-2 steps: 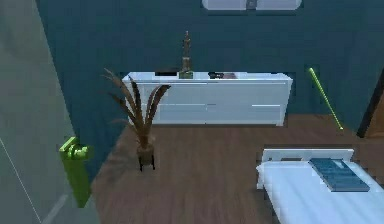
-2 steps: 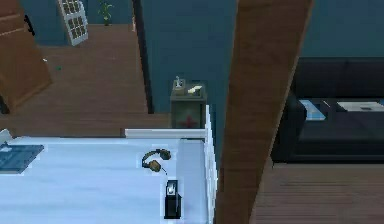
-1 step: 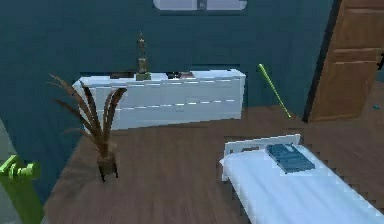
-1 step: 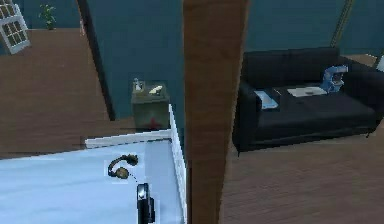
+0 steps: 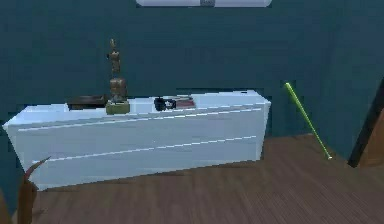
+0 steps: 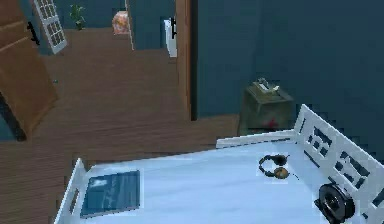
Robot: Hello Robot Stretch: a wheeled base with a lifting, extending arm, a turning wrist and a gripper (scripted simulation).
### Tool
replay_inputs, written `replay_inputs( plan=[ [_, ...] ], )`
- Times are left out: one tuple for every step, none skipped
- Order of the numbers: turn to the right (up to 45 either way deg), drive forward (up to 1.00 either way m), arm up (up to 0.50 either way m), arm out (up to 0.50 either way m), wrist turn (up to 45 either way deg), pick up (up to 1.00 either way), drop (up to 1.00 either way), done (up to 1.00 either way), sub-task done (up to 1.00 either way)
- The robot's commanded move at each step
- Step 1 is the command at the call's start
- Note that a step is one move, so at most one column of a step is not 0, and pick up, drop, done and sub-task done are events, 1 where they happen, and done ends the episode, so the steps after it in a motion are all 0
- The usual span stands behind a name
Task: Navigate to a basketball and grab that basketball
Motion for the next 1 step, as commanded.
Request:
replay_inputs(
  plan=[
    [0.0, 0.6, 0.0, 0.0, 0.0, 0.0, 0.0, 0.0, 0.0]
  ],
)
